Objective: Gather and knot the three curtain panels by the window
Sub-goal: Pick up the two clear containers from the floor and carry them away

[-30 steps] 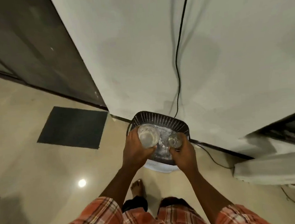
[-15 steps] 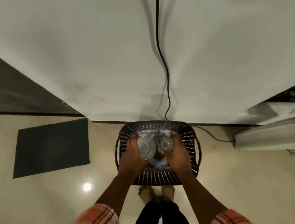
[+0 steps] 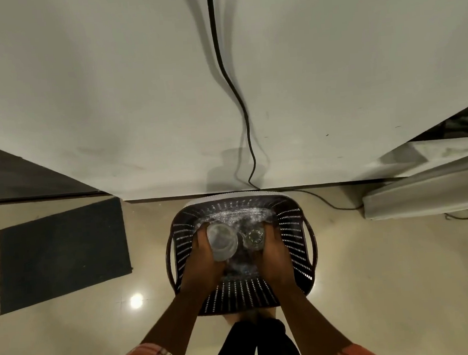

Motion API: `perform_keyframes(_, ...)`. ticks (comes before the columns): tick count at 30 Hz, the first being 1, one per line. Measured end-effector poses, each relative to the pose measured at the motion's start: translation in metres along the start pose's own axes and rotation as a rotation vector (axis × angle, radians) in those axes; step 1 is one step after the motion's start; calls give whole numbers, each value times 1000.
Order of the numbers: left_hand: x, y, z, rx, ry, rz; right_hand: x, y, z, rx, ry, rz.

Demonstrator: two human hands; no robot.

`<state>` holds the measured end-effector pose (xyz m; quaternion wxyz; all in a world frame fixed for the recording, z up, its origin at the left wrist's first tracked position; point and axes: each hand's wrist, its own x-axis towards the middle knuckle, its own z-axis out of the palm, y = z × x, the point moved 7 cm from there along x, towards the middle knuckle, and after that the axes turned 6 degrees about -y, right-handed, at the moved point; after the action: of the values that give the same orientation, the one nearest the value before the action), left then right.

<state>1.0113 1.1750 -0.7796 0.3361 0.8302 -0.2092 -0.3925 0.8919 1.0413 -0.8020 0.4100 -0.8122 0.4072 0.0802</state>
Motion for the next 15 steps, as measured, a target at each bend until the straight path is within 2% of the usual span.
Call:
perform_keyframes(9, -4, 7, -2, 90, 9, -1, 8, -9, 0, 6, 10, 1)
perform_keyframes(15, -7, 4, -3, 121, 8, -3, 10, -6, 1, -18, -5, 82)
